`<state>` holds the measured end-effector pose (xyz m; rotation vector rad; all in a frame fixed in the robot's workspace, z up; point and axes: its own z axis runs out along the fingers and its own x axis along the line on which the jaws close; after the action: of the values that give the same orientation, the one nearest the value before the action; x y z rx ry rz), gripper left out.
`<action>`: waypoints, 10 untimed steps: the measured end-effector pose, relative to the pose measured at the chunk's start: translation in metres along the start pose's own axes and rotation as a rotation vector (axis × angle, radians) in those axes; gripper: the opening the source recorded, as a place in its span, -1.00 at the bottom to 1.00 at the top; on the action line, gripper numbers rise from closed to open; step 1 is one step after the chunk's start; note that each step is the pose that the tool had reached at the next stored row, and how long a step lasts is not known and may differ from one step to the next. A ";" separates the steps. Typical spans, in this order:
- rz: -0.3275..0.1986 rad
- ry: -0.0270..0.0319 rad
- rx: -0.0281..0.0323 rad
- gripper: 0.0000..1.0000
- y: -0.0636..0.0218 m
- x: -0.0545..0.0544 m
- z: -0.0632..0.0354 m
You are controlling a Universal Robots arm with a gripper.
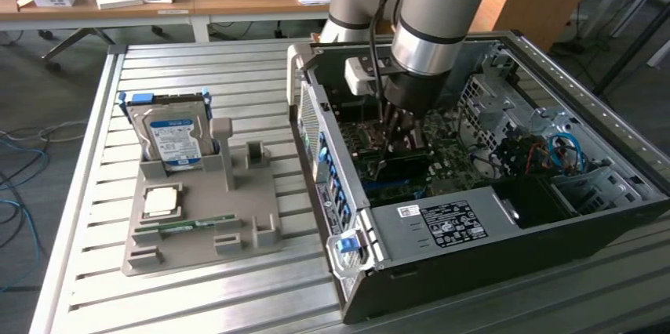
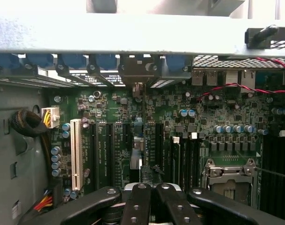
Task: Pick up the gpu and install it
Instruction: 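Press down on the gpu until it lock into place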
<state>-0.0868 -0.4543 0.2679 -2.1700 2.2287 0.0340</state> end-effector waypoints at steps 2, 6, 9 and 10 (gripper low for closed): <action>0.000 0.0000 0.0000 -0.79 0.0000 0.000 0.0001; 0.000 0.0000 0.0000 -0.79 0.0000 0.000 0.0001; 0.000 -0.0001 0.0000 -0.79 0.0000 0.000 0.0001; 0.000 -0.0004 -0.0001 -0.79 0.0000 0.000 0.0002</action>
<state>-0.0869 -0.4540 0.2677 -2.1699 2.2285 0.0346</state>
